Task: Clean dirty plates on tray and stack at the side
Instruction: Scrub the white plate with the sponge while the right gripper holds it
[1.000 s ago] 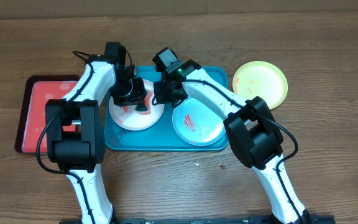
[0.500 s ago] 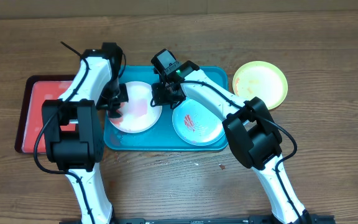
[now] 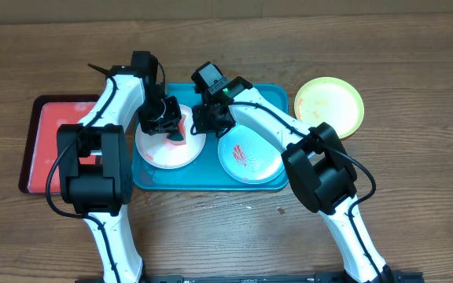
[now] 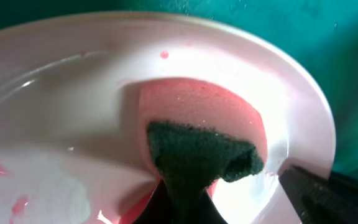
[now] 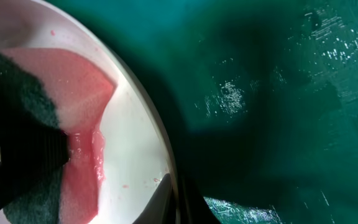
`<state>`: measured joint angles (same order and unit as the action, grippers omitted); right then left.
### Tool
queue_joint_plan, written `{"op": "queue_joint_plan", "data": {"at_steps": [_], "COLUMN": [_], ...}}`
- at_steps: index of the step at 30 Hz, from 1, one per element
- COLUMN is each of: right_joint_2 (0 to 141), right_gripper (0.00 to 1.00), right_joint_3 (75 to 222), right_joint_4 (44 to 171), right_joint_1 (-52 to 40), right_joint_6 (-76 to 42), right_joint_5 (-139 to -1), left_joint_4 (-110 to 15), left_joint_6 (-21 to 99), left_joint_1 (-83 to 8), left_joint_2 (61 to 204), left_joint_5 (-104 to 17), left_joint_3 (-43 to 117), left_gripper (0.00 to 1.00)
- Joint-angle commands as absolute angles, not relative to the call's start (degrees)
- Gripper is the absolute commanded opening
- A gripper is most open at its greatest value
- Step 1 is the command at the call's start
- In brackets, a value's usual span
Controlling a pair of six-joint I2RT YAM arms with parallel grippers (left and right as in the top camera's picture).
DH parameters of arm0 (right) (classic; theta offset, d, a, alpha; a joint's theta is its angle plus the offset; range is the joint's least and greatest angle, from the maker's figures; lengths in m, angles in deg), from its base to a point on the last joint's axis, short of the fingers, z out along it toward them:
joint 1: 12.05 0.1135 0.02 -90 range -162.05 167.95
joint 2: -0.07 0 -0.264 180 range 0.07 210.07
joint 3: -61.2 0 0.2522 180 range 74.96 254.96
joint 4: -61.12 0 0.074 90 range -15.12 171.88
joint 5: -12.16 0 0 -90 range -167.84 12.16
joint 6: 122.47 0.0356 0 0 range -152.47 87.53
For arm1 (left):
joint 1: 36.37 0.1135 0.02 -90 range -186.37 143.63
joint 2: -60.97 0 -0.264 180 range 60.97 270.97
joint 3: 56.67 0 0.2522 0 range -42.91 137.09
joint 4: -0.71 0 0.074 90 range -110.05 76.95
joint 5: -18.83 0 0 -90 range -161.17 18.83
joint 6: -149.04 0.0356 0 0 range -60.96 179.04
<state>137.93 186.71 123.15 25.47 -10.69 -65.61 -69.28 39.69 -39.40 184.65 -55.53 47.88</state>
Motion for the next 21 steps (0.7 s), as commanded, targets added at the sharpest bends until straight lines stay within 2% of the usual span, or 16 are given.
{"op": "queue_joint_plan", "data": {"at_steps": [1, 5, 6, 10, 15, 17, 20, 21], "right_joint_2": [140.99, 140.99, 140.99, 140.99, 140.99, 140.99, 140.99, 140.99], "right_gripper": [0.04, 0.04, 0.04, 0.04, 0.04, 0.04, 0.04, 0.03], "right_joint_3": [185.9, 185.9, 185.9, 185.9, 185.9, 185.9, 185.9, 185.9], "right_joint_4": [124.09, 124.16, 124.27, 124.22, 124.18, 124.16, 124.12, 124.07], "right_joint_1": [25.17, 25.17, 25.17, 25.17, 25.1, 25.06, 25.06, 25.06], "right_joint_6": [-10.99, -11.02, -11.02, -11.02, -11.02, -11.02, -10.99, -11.02], "right_joint_5": [-67.93, -67.93, -67.93, -68.15, -68.78, -68.78, -68.76, -68.76], "left_joint_4": [-71.9, -75.53, -77.3, -79.25, -77.19, -75.47, -71.95, -69.96], "left_joint_6": [41.04, 41.02, 40.97, 40.8, 39.93, 36.19, 32.73, 32.65], "left_joint_1": [-39.27, -37.8, -37.02, -35.55, -35.05, -35.22, -35.35, -35.35], "left_joint_2": [185.94, 185.94, 185.94, 185.94, 185.94, 185.94, 185.94, 185.94], "left_joint_5": [-60.25, -75.07, -82.26, -90.91, -90.94, -89.58, -80.14, -72.4], "left_joint_3": [46.72, 46.72, 46.72, 46.78, 46.94, 46.94, 46.94, 46.91], "left_gripper": [0.04, 0.04, 0.04, 0.04, 0.04, 0.04, 0.04, 0.04]}}
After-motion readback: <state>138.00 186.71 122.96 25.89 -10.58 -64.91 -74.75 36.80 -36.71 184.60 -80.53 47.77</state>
